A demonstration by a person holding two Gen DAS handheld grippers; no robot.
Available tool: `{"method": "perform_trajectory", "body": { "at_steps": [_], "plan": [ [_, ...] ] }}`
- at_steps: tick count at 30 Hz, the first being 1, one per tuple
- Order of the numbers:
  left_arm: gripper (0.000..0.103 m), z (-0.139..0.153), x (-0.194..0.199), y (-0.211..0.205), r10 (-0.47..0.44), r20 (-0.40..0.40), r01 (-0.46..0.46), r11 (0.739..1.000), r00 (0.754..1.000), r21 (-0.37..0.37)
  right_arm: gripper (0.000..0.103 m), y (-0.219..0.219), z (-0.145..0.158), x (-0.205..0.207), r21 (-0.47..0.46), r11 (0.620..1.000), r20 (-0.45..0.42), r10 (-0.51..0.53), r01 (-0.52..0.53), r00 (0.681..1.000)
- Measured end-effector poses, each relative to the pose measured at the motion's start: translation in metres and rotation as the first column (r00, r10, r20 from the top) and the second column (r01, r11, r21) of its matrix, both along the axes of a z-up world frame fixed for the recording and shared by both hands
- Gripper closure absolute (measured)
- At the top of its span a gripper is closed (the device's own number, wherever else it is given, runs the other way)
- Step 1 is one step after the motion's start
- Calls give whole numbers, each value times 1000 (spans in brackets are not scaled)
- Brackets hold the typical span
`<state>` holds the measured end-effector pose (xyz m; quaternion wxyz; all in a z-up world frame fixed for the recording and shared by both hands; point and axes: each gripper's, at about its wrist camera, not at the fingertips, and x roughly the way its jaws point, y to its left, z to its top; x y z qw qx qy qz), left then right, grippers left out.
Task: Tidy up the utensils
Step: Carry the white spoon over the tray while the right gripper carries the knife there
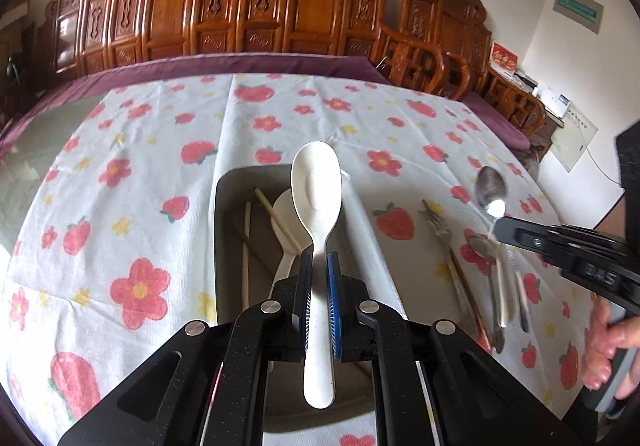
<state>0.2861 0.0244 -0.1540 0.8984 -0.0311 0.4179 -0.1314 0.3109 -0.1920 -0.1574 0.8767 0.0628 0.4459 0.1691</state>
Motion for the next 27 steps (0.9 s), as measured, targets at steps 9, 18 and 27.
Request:
{"method": "perform_trajectory", "body": {
  "at_steps": [9,18,27],
  "plan": [
    [96,-11,13,9,48,-29,-49,998,998,-28,100,6,2,2,13,1000,7,14,-14,1000],
    [70,10,0,30,86,36,-86,996,996,-9,100,34,9,6,24,998,19,60,-60,998],
    [34,33,-18,63,126,122,-135,989,984,61,100,91,12,16,24,991,22,132,-132,991]
  ]
}}
